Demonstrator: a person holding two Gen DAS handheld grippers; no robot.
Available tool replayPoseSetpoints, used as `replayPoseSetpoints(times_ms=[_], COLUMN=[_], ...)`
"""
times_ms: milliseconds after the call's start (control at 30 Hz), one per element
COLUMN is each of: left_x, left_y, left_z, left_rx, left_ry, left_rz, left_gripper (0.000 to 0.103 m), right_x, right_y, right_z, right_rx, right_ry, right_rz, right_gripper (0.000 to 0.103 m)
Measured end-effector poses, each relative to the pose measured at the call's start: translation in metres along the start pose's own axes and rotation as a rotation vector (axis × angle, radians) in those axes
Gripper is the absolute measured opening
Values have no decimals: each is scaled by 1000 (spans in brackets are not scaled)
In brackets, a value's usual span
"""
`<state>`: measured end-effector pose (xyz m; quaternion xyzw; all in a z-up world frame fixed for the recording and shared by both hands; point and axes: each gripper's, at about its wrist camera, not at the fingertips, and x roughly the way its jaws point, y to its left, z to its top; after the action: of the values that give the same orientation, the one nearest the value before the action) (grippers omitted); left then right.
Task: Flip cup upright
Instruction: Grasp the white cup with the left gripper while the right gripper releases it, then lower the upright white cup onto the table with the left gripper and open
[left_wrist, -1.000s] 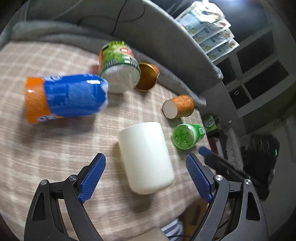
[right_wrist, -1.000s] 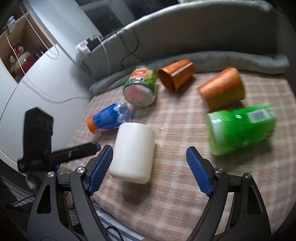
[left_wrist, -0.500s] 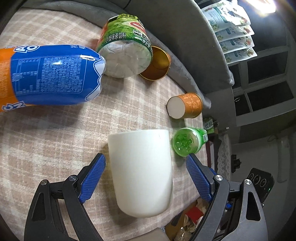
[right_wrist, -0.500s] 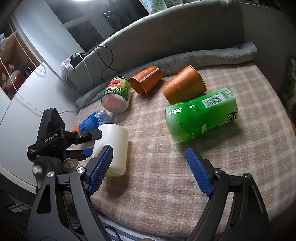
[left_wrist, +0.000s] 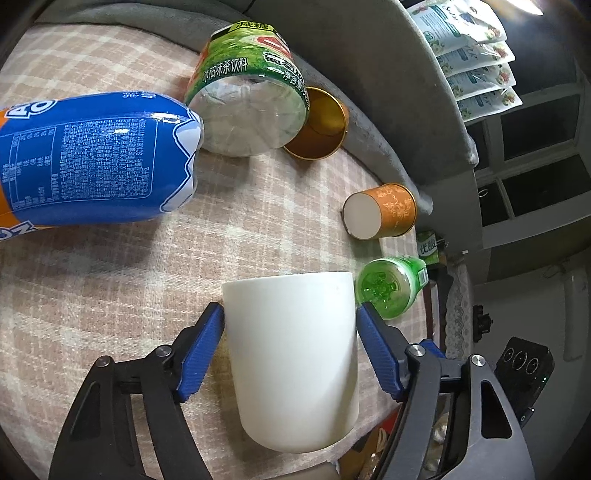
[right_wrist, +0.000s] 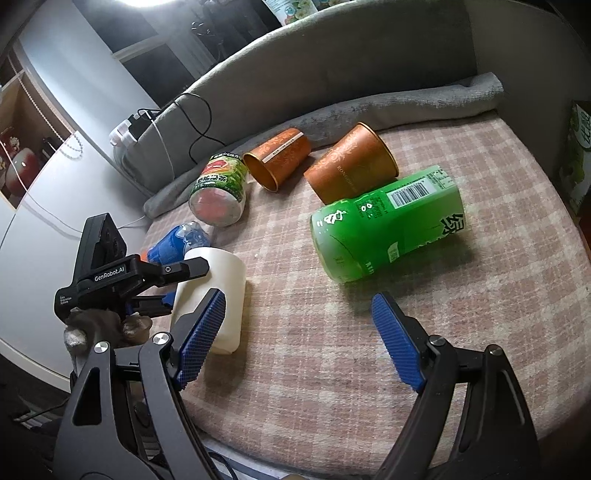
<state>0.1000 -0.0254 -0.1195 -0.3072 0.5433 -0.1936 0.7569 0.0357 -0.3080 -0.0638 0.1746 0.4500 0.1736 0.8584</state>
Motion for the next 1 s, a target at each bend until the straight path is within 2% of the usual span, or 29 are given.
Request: replayPoseSetpoints(times_ms=[133, 600, 1000], left_x=[-2, -18, -15], left_y=[-8, -46, -66], left_z=[-2, -24, -33], left_rx=[34, 250, 369], left_ry=[-17, -128, -203], left_rz=[21, 92, 161], left_gripper=[73, 73, 72], right_x=[-1, -5, -12], right_y=[-2, -2, -4], right_z=[0, -1, -3], right_rx=[10, 23, 31], right_ry=[-4, -14, -29], right_rz=[-3, -7, -18], right_gripper=[84, 84, 84])
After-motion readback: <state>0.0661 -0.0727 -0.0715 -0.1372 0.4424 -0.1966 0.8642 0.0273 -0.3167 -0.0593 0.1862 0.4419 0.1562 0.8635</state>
